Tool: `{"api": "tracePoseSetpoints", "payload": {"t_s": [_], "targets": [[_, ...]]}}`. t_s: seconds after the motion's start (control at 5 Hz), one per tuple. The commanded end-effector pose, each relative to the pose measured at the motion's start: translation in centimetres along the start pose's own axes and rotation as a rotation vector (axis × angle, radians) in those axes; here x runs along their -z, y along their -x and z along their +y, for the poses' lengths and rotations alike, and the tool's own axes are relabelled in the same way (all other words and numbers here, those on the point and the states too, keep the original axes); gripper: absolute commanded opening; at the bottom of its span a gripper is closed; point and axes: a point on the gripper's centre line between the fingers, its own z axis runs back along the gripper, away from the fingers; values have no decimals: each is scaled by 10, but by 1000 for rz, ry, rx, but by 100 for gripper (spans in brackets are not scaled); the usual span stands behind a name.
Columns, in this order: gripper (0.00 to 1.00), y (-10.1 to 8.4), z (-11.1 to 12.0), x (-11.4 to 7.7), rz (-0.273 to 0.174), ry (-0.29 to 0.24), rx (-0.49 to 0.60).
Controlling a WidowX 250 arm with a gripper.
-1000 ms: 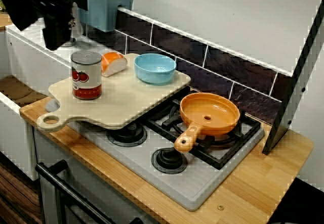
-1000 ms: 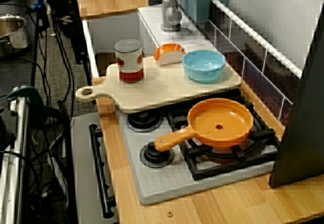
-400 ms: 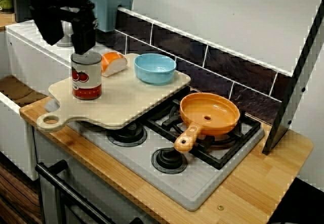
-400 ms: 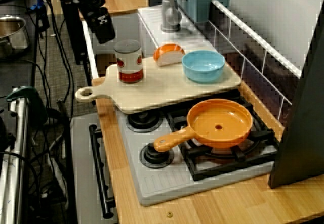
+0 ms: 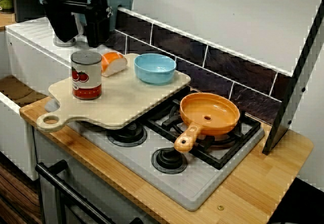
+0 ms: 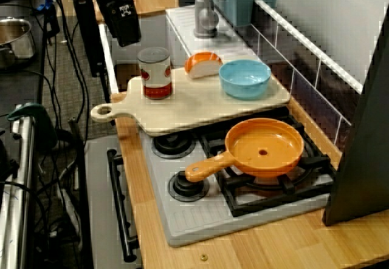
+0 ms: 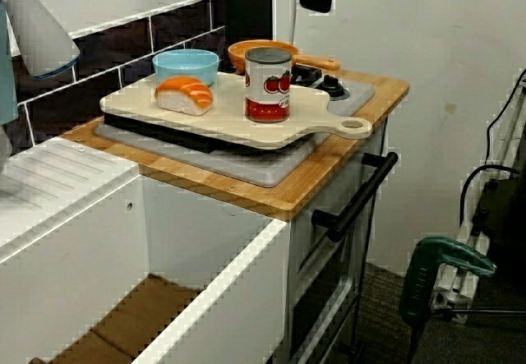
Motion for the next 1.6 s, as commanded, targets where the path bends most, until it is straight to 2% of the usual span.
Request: {"api": "tracePoseSetpoints", "payload": {"t_s": [0.0,0.2,0.6,1.0,1.4], "targets": [[100,21,-32,-7,-44,10,1],[100,24,-44,8,-49,2,-16],[100,6,-43,26,-71,-20,-58],[100,-13,-24,18,-100,-13,-95],[100,-19,-17,20,-108,-13,-99]]}}
